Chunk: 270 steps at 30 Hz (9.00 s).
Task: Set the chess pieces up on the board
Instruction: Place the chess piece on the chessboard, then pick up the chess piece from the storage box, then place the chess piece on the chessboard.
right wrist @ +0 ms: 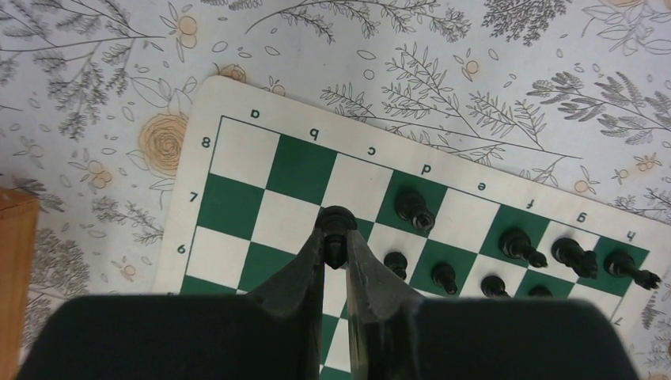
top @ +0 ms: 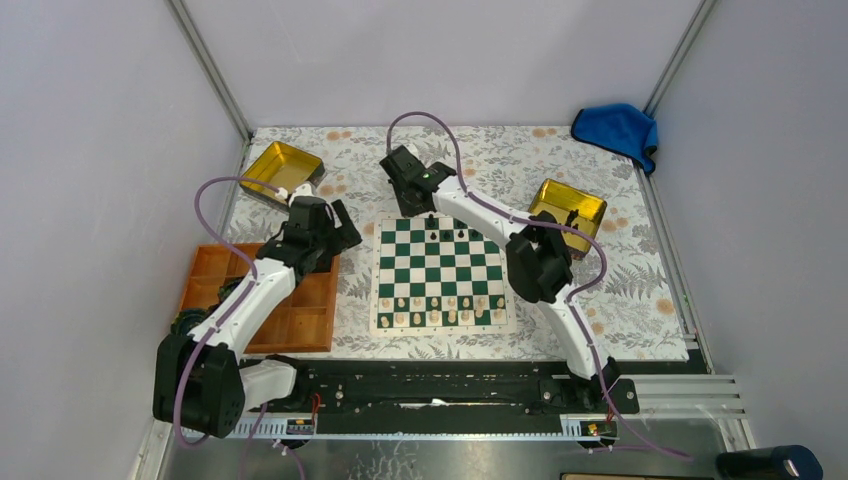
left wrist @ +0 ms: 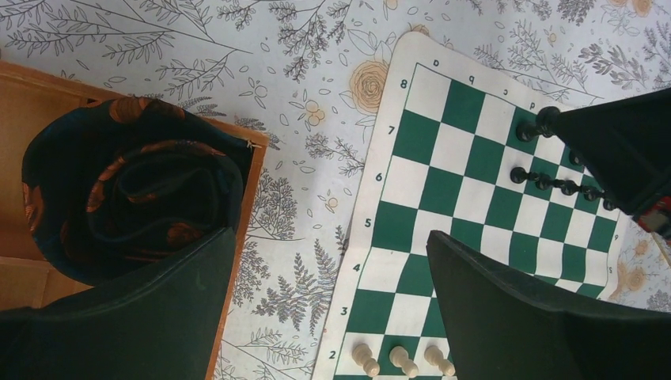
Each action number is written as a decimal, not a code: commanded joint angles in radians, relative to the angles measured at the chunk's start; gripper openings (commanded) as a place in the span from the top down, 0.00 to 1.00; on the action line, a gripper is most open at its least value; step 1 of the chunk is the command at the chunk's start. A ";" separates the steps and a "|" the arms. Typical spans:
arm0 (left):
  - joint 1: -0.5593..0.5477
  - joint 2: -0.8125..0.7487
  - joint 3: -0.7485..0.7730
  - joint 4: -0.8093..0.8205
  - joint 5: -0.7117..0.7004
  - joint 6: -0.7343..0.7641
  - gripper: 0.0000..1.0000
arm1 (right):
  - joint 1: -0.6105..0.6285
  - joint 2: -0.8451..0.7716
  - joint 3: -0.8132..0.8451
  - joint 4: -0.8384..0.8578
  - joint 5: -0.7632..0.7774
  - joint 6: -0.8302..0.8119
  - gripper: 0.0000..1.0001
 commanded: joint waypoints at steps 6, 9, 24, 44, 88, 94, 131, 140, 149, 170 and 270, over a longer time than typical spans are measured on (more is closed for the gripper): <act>0.010 0.025 0.001 0.013 -0.006 0.023 0.01 | -0.007 0.065 0.019 0.032 0.008 -0.022 1.00; 0.011 0.034 0.001 0.013 -0.008 0.023 0.01 | -0.016 0.073 0.025 0.033 0.002 -0.022 1.00; 0.012 0.074 0.014 0.016 -0.005 0.023 0.01 | -0.041 0.097 0.014 0.047 -0.038 -0.013 1.00; 0.012 0.111 0.021 0.029 0.003 0.024 0.01 | -0.046 0.136 0.052 0.035 -0.069 -0.022 0.93; 0.010 0.112 0.084 0.034 0.006 0.000 0.01 | -0.310 -0.591 -0.487 0.138 0.198 0.004 0.61; 0.006 0.113 0.082 0.039 0.008 -0.006 0.01 | -0.490 -0.679 -0.697 0.130 0.132 0.096 0.61; -0.001 0.116 0.068 0.014 -0.013 0.003 0.01 | -0.686 -0.539 -0.861 0.194 -0.002 0.186 0.63; -0.001 0.138 0.079 0.015 -0.016 0.005 0.01 | -0.698 -0.501 -0.850 0.204 -0.016 0.187 0.64; -0.001 0.154 0.082 0.015 -0.017 0.005 0.01 | -0.700 -0.480 -0.845 0.207 -0.024 0.184 0.67; -0.001 0.152 0.086 0.013 -0.015 0.013 0.01 | -0.704 -0.533 -0.813 0.198 -0.030 0.141 1.00; -0.001 0.114 0.036 0.007 -0.011 0.010 0.01 | -0.195 -0.057 -0.071 -0.067 -0.212 0.011 1.00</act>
